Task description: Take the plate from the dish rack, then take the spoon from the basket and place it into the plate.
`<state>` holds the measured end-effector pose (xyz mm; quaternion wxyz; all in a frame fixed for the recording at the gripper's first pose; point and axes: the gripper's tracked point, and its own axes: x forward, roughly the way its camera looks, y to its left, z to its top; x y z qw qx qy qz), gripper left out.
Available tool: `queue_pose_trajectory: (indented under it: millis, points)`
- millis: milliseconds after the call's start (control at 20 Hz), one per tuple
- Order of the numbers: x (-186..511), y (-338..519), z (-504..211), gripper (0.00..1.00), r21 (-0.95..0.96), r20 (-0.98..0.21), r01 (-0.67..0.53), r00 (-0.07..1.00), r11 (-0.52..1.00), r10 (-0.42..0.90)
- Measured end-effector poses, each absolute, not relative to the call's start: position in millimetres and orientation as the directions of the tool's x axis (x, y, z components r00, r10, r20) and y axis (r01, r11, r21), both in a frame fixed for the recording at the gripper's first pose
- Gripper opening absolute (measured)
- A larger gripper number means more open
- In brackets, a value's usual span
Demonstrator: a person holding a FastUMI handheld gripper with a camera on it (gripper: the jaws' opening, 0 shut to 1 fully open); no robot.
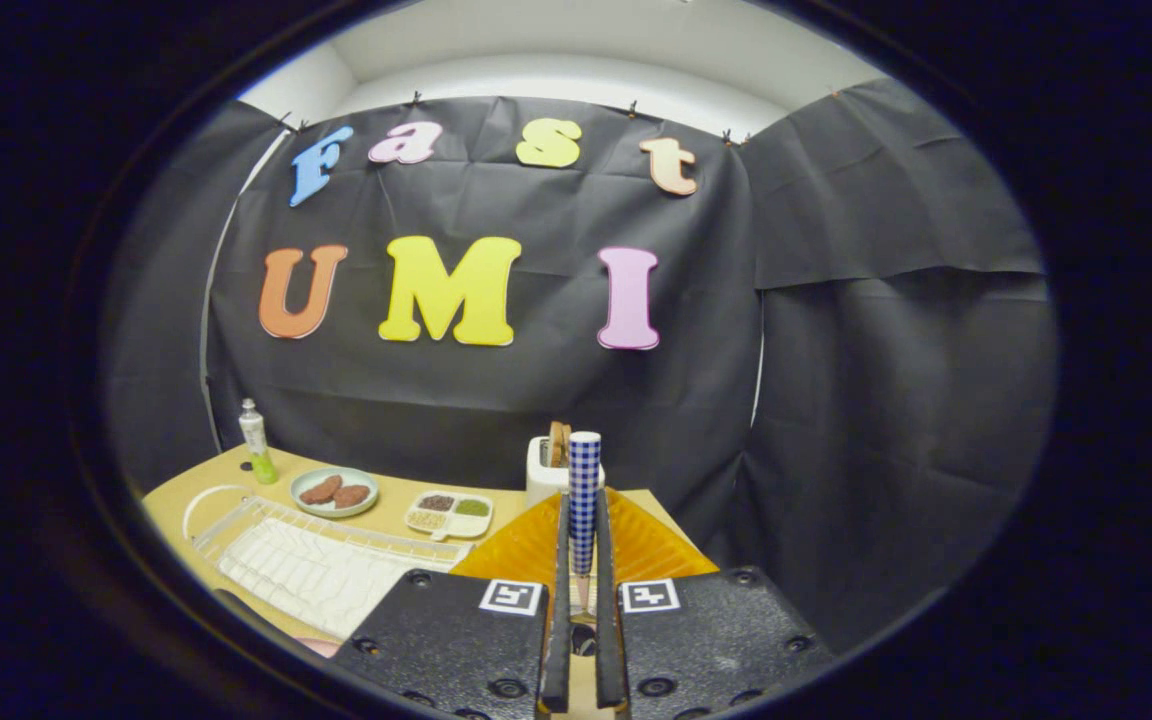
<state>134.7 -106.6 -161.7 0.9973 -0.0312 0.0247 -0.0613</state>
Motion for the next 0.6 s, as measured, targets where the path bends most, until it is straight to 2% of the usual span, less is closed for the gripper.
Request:
queue_pose_trajectory:
  millis: [250,600]
  points:
    - [75.9,-46.6,-179.7,0.16,-0.036,-0.059,0.090,0.994,0.995,-0.092]
    - [28.9,38.8,-277.7,0.15,-0.025,-0.195,0.008,0.981,1.000,-0.012]
